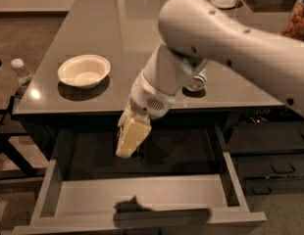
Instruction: Place rxbar chocolate into top drawer
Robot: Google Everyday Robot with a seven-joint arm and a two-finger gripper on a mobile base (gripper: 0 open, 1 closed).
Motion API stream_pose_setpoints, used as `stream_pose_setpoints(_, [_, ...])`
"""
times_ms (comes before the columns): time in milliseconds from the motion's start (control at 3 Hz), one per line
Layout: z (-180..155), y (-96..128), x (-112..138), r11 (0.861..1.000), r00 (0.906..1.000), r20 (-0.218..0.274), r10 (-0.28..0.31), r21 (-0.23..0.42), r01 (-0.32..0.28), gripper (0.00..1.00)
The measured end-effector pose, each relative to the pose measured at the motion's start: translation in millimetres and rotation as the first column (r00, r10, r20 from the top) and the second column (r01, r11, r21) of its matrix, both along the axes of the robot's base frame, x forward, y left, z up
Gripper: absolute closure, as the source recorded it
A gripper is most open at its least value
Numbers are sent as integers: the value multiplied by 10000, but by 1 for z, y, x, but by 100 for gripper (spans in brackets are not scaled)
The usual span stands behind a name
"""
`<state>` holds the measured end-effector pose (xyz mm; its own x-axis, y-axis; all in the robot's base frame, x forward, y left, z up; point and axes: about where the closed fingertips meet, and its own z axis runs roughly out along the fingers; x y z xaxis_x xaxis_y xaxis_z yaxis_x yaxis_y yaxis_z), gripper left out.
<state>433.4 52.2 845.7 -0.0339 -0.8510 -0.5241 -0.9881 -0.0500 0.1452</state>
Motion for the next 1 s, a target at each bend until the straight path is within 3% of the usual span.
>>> stream_pose_setpoints(333, [-41, -4, -16, 9959, 9942, -602, -891, 68, 897, 100])
stream_pose_setpoints(667, [-77, -7, -23, 9891, 9821, -1181, -1469, -84, 1470, 100])
stream_pose_setpoints(1000, [-79, -7, -24, 9889, 9818, -1188, -1483, -103, 1481, 100])
